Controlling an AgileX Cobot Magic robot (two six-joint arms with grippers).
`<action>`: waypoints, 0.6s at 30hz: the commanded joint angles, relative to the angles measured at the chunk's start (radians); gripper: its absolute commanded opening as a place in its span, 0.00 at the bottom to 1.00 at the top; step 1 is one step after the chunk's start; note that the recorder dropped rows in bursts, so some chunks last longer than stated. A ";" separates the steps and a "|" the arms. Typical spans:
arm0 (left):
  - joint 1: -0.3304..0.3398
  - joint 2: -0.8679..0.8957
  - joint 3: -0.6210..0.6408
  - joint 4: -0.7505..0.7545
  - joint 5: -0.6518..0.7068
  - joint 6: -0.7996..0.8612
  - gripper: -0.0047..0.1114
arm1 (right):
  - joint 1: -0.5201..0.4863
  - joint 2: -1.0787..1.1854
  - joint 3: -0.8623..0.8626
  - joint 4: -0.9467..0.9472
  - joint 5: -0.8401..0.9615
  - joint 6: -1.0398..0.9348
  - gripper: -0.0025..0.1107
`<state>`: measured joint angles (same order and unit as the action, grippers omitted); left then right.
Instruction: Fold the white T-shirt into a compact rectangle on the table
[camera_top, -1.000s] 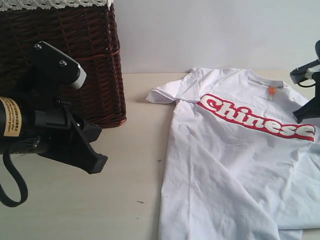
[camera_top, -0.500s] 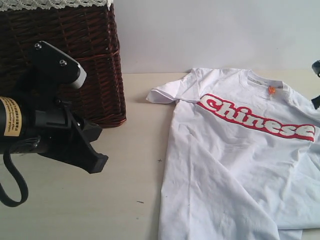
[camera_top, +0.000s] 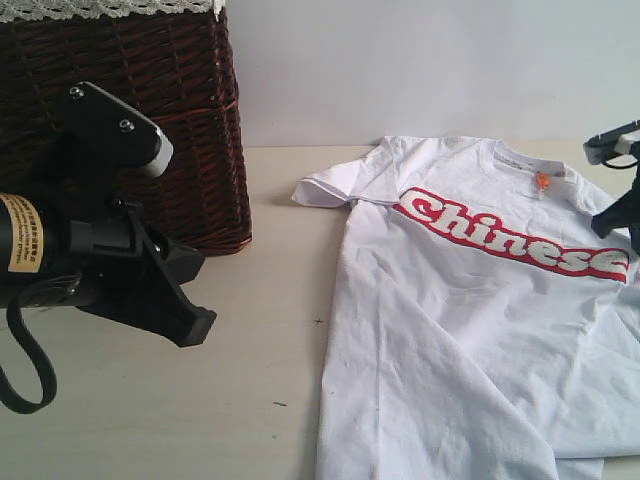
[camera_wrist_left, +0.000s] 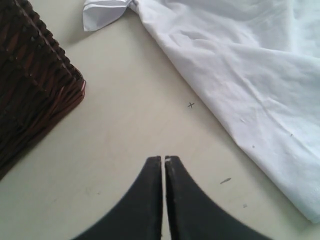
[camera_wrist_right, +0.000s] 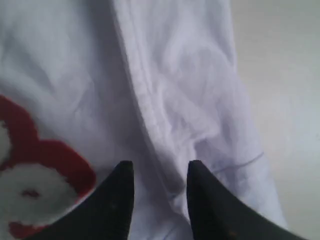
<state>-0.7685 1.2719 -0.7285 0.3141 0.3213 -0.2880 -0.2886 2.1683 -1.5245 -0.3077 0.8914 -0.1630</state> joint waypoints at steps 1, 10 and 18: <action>0.003 -0.008 0.004 -0.004 -0.006 0.000 0.08 | -0.002 -0.003 0.058 -0.246 -0.047 0.193 0.35; 0.003 -0.008 0.004 -0.004 -0.006 0.000 0.08 | -0.002 0.033 0.060 -0.420 -0.097 0.357 0.35; 0.003 -0.008 0.004 -0.004 -0.006 0.000 0.08 | -0.004 0.070 0.060 -0.751 -0.105 0.665 0.23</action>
<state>-0.7685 1.2719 -0.7285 0.3141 0.3213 -0.2880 -0.2886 2.2411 -1.4700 -0.9072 0.7966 0.3548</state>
